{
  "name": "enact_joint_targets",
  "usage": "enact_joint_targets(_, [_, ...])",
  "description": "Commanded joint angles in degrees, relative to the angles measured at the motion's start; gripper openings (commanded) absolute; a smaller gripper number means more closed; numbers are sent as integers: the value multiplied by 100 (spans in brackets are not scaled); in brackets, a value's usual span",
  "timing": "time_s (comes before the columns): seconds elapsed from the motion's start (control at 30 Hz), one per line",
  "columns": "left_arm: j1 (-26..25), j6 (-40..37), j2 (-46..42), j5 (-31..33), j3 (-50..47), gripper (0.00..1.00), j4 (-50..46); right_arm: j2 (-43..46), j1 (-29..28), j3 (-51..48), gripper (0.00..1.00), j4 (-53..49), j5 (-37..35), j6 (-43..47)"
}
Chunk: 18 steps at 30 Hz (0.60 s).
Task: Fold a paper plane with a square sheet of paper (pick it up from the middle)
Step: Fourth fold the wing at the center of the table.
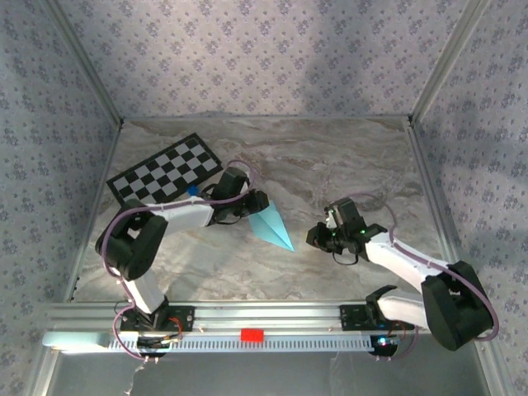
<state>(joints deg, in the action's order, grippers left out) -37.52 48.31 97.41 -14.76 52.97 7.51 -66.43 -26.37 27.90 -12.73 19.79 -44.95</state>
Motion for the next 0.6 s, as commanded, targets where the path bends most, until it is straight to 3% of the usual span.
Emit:
enact_joint_targets(0.0, [-45, 73, -484, 113, -120, 31, -128, 400, -9, 166, 17, -837, -351, -702])
enact_joint_targets(0.23, [11, -65, -884, 245, -168, 32, -576, 1211, 12, 275, 22, -1245, -688, -854])
enact_joint_targets(0.4, [45, -117, -967, 158, -110, 33, -677, 950, 66, 718, 22, -1506, -590, -472])
enact_joint_targets(0.57, [38, -183, -1296, 461, -324, 33, -623, 842, 45, 1034, 24, -1305, -739, 34])
